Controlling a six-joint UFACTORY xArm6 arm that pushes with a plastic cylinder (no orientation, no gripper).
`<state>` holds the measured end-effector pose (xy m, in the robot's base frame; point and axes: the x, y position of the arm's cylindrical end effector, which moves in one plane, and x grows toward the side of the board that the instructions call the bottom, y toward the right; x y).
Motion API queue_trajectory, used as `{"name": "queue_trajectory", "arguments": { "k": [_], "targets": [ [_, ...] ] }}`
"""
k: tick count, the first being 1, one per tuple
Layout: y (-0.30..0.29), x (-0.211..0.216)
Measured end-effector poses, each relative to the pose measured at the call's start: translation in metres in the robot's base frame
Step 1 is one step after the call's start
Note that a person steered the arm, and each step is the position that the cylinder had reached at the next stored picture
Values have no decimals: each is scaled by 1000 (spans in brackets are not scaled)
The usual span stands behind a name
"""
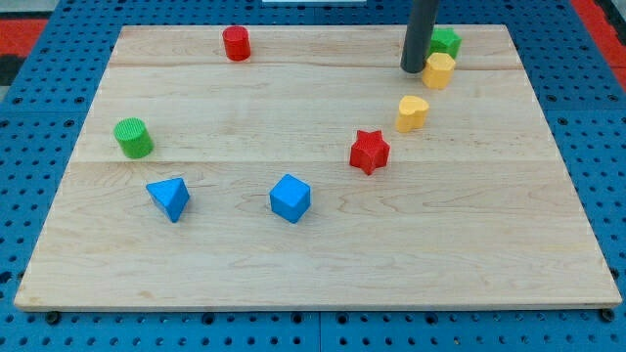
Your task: Place yellow heart below the hexagon vertically
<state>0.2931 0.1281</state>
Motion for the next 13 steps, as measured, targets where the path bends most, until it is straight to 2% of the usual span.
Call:
{"name": "queue_trajectory", "arguments": {
  "k": [3, 5, 13],
  "targets": [
    [-48, 56],
    [-53, 89],
    [60, 99]
  ]
}}
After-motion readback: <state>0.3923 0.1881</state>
